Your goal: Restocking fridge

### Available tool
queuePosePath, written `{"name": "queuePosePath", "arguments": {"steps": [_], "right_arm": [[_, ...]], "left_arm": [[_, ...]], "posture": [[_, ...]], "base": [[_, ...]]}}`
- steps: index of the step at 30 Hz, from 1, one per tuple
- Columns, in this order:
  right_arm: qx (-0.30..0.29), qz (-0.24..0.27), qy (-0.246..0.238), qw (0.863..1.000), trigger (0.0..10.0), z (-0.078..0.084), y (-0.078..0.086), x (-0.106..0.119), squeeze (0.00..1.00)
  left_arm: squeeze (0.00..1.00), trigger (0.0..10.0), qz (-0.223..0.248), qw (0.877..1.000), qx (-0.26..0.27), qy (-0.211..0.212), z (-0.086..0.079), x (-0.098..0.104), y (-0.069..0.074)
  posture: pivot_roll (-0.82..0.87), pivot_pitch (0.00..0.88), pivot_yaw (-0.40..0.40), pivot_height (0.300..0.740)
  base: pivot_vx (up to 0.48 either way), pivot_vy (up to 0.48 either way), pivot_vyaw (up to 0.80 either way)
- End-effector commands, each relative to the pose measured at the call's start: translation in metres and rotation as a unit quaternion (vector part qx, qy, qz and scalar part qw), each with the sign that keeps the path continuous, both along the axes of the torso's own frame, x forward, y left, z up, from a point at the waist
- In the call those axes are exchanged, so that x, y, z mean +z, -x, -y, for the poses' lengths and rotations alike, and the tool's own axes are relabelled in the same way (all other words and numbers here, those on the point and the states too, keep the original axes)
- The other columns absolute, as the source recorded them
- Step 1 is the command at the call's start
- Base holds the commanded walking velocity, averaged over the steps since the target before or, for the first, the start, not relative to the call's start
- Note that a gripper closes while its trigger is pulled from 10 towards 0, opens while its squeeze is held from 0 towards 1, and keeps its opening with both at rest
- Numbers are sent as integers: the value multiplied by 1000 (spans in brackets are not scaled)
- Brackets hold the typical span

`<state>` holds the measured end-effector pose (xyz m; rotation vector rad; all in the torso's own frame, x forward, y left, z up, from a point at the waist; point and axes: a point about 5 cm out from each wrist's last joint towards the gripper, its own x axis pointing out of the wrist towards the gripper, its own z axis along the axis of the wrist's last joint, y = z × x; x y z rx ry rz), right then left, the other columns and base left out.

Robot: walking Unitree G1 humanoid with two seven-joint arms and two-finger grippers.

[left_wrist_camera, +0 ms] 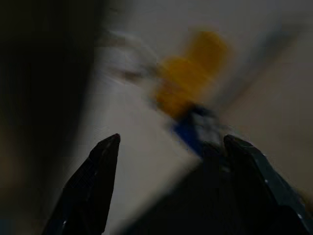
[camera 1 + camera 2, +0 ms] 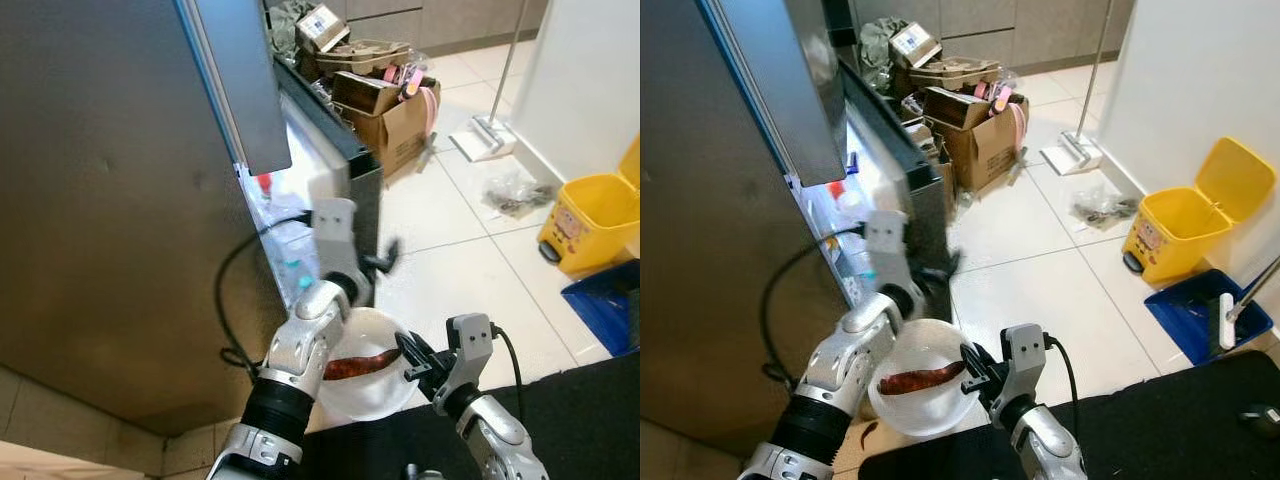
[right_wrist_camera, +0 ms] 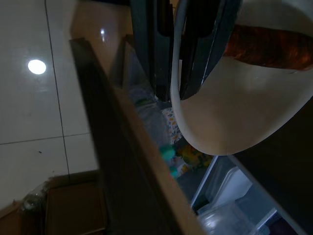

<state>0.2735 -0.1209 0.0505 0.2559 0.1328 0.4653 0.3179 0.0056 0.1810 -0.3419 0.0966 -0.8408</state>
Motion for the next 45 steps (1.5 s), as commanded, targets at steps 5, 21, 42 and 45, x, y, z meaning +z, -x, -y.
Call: {"name": "queuePosePath", "arguments": {"steps": [5, 21, 42, 45], "right_arm": [[-2, -7, -5, 1000, 10000, 0, 4, -3, 0], [-11, 16, -4, 1000, 10000, 7, -4, 9, 0], [-85, 56, 11, 995, 10000, 46, -70, 51, 0], [-78, 60, 5, 995, 10000, 42, -78, 59, 0]], "left_arm": [[0, 10000, -14, 995, -87, 45, 13, 8, 18], [0, 10000, 87, 975, 169, -116, -62, -2, 1], [0, 10000, 38, 975, 172, -133, -145, -11, 42], [0, 10000, 29, 975, 163, -150, -149, -17, 54]], "posture": [[-99, 190, 81, 717], [-94, 192, 74, 717], [-17, 205, 83, 717], [8, 215, 87, 717]], "base": [[0, 0, 0], [0, 0, 0], [0, 0, 0], [0, 0, 0]]}}
